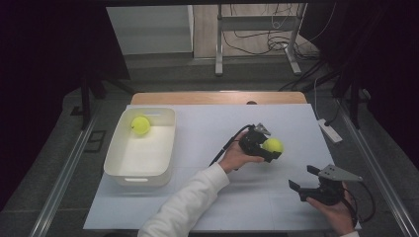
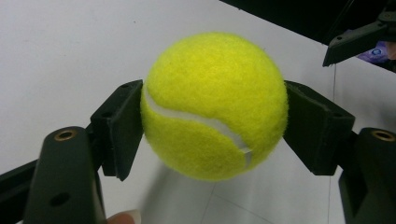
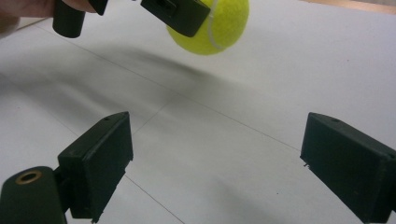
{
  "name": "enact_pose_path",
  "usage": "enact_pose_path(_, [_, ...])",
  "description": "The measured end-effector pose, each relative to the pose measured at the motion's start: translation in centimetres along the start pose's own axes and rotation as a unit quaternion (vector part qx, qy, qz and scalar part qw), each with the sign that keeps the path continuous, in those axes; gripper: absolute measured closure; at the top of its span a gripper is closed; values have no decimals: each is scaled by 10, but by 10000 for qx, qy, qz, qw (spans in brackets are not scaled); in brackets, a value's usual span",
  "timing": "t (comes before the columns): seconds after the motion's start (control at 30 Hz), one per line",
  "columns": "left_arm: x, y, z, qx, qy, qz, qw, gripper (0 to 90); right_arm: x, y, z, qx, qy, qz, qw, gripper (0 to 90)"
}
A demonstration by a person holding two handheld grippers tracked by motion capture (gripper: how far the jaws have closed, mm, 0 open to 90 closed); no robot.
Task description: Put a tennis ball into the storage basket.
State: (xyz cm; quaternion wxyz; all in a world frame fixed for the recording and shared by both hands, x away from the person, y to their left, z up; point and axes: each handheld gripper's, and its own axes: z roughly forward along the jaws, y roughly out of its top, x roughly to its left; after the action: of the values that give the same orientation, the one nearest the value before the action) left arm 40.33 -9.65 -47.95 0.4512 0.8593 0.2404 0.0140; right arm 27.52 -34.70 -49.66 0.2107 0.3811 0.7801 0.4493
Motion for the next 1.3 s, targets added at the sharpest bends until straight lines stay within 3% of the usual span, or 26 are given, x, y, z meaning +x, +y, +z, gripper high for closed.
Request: enact_pose_path(1.3, [1, -11, -56, -420, 255, 26, 9988, 271, 2, 1, 2, 23, -13, -29, 10000, 92])
